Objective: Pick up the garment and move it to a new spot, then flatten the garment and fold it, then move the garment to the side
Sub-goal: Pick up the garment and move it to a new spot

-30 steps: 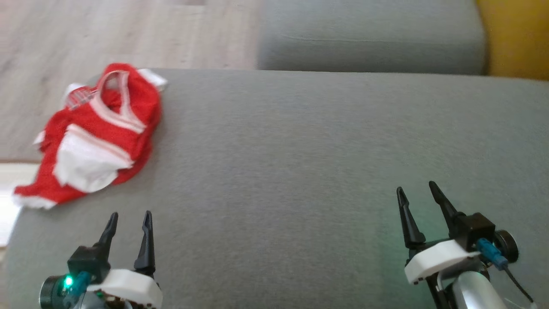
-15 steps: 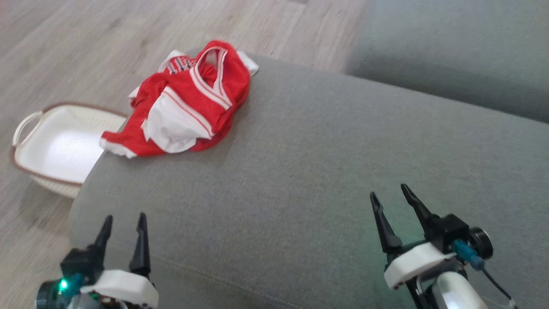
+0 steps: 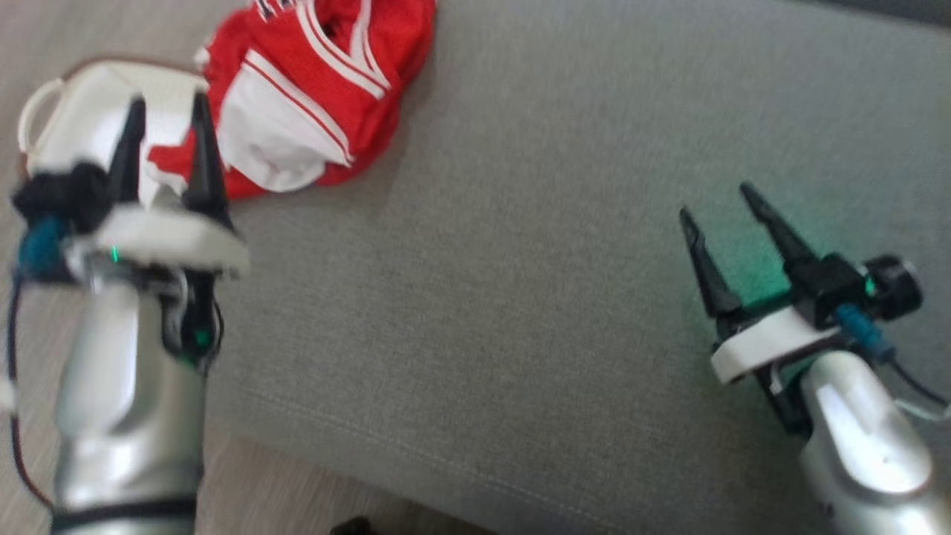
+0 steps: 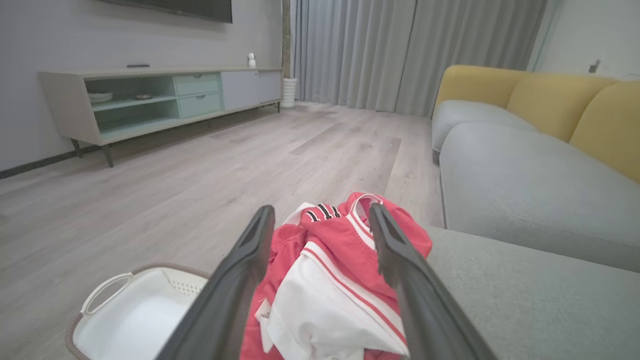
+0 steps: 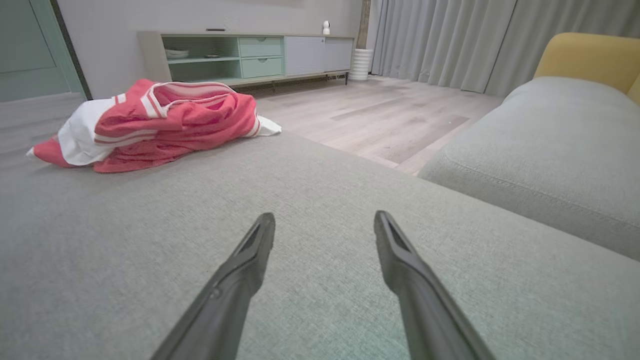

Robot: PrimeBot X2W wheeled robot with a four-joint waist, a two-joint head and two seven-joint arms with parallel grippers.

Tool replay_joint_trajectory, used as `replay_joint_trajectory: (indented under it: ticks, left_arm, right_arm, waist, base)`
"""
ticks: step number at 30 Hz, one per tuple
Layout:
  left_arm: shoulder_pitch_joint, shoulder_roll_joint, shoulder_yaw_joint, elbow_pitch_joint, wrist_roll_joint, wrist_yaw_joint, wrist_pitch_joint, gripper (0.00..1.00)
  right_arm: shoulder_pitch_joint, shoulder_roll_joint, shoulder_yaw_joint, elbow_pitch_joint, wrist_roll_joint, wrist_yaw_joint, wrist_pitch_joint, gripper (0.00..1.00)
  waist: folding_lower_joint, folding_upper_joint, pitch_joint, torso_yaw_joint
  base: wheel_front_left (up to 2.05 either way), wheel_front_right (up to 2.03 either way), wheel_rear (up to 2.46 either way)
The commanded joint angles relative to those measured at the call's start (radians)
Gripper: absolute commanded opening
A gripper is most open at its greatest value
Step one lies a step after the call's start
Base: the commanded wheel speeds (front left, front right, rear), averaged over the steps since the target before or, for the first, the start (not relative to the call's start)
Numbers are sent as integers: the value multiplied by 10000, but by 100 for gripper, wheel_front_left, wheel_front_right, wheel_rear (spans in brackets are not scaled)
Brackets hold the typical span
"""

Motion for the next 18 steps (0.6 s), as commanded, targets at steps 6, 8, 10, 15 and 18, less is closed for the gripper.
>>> replay_joint_trajectory:
  ticks: [6,8,10,15,18]
  left_arm:
    - [-2619,768,529,2440,-268,-78,761,100]
    - [-3235,895,525,3196,-382,-157,919,100]
    - [-3745,977,437,3936,-456,-248,999,100]
    - [-4549,1201,-32,5522,-553,-441,1190,100]
    - [-4834,1330,-313,6242,-658,-481,1299,100]
  right_arm:
    - [-288,-584,378,-1093,-9,-7,402,100]
    - [-246,-758,414,-1447,7,-7,589,100]
    - [-138,-936,398,-1758,24,-7,744,100]
    - [290,-1142,391,-2420,68,-7,1090,100]
    - [420,-1175,377,-2679,86,-7,1220,100]
  waist:
    - [-2,0,1549,-335]
    - [-2,0,1846,-442]
    - [-2,0,1973,-515]
    - [-2,0,2098,-783]
    - [-2,0,2074,-932]
  base:
    - [0,0,0]
    - [0,0,0]
    - [0,0,0]
    - [0,0,0]
    - [0,0,0]
